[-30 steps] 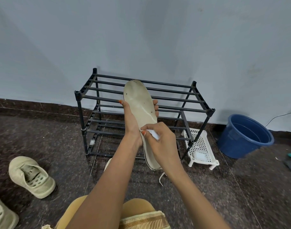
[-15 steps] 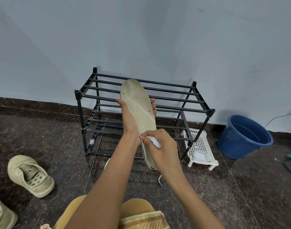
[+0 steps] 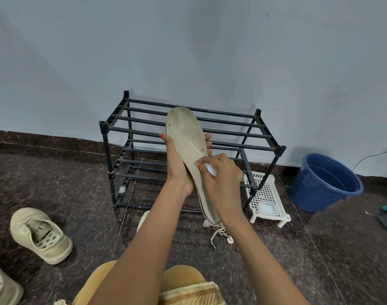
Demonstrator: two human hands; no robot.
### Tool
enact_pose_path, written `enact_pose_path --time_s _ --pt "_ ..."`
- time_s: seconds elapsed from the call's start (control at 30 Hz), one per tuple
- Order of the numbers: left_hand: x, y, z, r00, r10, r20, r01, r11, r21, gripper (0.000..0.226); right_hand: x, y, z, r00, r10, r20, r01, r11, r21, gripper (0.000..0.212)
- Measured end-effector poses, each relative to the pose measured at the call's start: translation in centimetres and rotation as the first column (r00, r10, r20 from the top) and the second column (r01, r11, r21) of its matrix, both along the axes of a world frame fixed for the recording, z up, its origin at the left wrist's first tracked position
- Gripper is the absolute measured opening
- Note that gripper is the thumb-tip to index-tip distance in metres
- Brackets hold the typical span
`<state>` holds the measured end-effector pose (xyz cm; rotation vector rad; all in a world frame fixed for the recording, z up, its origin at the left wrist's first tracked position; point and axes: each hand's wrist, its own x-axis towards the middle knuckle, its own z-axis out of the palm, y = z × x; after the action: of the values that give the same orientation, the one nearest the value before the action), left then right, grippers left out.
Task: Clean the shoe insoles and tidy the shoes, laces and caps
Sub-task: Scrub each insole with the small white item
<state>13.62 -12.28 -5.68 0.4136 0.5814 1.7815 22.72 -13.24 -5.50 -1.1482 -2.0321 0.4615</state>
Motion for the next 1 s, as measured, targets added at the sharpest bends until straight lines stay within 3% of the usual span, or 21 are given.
enact_pose_path --time_s 0.1,0.3,0.53,0.73,0.83,1.0 --pt "0.0 -0.1 0.0 1.0 0.0 0.008 0.0 1.0 0.005 0.095 -0.1 -0.3 0.0 0.994 0.042 -0.097 -0.047 0.998 -0.049 0.013" --pt "-0.4 0.0 0.1 0.998 0.016 0.065 -0.017 1.0 0.011 0.093 1.0 -1.7 0.0 0.978 0.156 -0.139 -0.176 0.974 -0.144 0.011" --pt "-0.1 0.1 0.4 0.998 -0.053 0.043 0.053 0.999 0.012 0.095 1.1 -1.5 0.2 0.964 0.094 -0.249 -0.126 0.985 -0.117 0.011" --pt "0.8 -0.9 0.9 0.976 -0.171 -0.132 0.169 0.985 -0.029 0.092 0.5 -0.3 1.4 0.939 0.048 -0.34 -0.098 0.986 -0.131 0.009" --pt "1.1 -1.0 0.9 0.955 -0.221 -0.2 0.209 0.975 -0.08 0.095 0.2 0.1 1.7 0.942 0.068 -0.33 -0.115 0.985 -0.127 0.014" --pt "1.0 -0.8 0.6 0.96 -0.222 -0.171 0.212 0.974 -0.076 0.101 -0.4 0.0 1.2 0.974 0.054 -0.219 -0.063 0.997 -0.036 0.013"
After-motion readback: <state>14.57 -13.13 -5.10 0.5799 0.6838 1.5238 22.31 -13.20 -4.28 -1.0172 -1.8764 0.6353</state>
